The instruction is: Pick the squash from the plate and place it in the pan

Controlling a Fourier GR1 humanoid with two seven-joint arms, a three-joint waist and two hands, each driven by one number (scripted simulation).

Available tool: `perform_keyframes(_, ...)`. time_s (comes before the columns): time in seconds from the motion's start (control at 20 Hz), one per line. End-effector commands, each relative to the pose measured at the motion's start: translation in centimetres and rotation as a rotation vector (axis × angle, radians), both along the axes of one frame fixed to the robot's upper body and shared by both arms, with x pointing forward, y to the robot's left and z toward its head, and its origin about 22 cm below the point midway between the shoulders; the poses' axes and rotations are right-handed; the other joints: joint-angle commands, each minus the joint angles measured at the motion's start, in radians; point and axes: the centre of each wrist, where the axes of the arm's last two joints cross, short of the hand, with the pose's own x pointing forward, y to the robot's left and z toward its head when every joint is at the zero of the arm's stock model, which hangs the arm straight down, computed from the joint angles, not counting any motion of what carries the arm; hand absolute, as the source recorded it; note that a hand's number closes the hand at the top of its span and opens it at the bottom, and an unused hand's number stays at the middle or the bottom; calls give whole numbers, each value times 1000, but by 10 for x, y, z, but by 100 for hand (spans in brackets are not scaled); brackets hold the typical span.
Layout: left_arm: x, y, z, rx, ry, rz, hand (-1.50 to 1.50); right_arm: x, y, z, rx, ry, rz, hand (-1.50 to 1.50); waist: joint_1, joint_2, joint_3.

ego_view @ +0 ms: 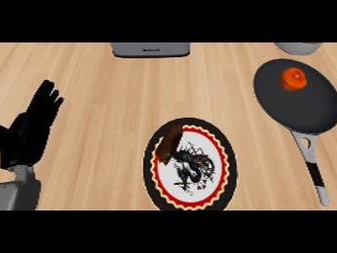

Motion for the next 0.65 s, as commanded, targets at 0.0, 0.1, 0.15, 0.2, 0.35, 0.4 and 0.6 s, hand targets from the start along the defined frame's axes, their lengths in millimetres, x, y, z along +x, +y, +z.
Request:
perform_keyframes(0.0,4,1,-4,5,10,4,0,-49,-33,-8,80,-97,71,-150,-5,1,0)
perform_keyframes(0.1,-1,-7,7,-6,0,6,0,-65,-45,-1,67,-76,111,-150,6,0,0)
perform_keyframes(0.15,-1,-1,-6,-3,13,6,0,-84,-51,-7,68,-56,125,-150,-6,-2,-2)
perform_keyframes(0.2,3,-12,7,-5,-3,16,0,-84,-52,1,62,-70,126,-150,-3,-2,-2)
perform_keyframes(0.35,4,2,3,10,-13,6,0,-110,-59,-9,57,-80,112,-150,12,3,0)
perform_keyframes(0.4,-8,-15,-8,13,-2,2,0,-110,-50,-12,58,-82,93,-150,9,1,-1)
perform_keyframes(0.6,-10,-8,13,-14,16,-21,0,-113,-34,-11,25,-73,83,-150,14,2,-1)
